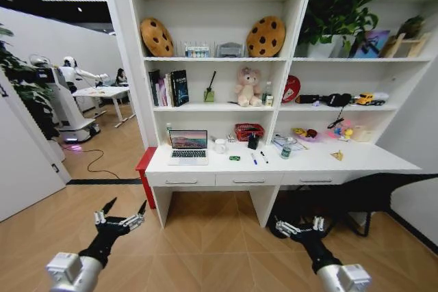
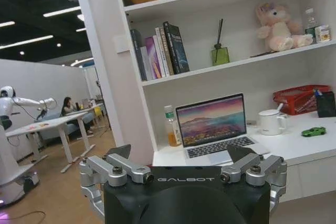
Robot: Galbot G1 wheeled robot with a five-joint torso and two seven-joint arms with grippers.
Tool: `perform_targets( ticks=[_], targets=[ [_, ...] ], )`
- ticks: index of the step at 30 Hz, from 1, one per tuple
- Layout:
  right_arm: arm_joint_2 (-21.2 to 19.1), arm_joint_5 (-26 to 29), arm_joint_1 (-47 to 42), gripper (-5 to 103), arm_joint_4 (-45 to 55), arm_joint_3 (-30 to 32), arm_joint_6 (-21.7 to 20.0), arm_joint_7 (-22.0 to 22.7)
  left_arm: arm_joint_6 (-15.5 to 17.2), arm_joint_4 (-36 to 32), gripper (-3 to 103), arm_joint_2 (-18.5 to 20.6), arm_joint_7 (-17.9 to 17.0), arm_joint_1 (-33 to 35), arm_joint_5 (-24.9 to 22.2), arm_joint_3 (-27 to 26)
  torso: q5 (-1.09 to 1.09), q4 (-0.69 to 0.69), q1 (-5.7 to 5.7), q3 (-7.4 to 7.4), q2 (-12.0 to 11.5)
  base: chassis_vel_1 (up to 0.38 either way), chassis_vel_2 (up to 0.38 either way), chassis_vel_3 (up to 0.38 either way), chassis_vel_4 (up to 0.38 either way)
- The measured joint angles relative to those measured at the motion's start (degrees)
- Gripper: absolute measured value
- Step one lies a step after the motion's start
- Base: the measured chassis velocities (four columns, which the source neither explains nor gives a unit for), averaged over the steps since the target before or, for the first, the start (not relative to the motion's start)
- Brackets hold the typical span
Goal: Organize the objects on the table.
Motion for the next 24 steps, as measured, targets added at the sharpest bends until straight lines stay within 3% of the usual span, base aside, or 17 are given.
perform_targets(
  ticks=[1, 3, 7, 15, 19, 24],
  targets=[
    [-0.6, 1.2, 0.1, 100, -0.8, 1.8, 0.4, 0.0, 0.0, 0.5, 100, 2.1, 0.0, 0.0, -1.9, -2.4, 0.01, -0.01, 0.0, 0.0, 0.0, 0.0, 0.0, 0.0, 0.0],
    [-0.7, 1.5, 0.1, 100, -1.0, 2.0, 0.4, 0.0, 0.0, 0.5, 100, 2.6, -0.1, 0.0, -2.5, -2.7, 0.01, -0.02, 0.0, 0.0, 0.0, 0.0, 0.0, 0.0, 0.0],
    [0.1, 2.1, 0.6, 100, -1.2, 1.3, 0.3, 0.4, 1.3, -0.4, 100, 3.6, -1.4, 0.2, -5.5, -1.0, 0.01, -0.01, 0.0, 0.0, 0.0, 0.0, 0.0, 0.0, 0.0],
    [1.5, 2.4, 1.4, 100, 1.9, -3.1, -4.7, 3.2, 3.1, -2.5, 100, -0.4, -3.9, 0.7, -9.6, 2.7, 0.01, 0.01, 0.0, 0.0, 0.0, 0.0, 0.0, 0.0, 0.0],
    [1.6, 2.8, 1.4, 100, 2.2, -3.6, -4.8, 3.2, 3.6, -2.9, 103, -2.0, -4.8, 0.9, -10.4, 3.8, 0.01, 0.0, 0.0, 0.0, 0.0, 0.0, 0.0, 0.0, 0.0],
    [2.3, 3.1, 1.2, 100, 2.2, -3.9, -3.3, 2.7, 3.6, -3.0, 99, -2.8, -4.9, 0.9, -9.4, 5.5, 0.01, 0.0, 0.0, 0.0, 0.0, 0.0, 0.0, 0.0, 0.0]
  ],
)
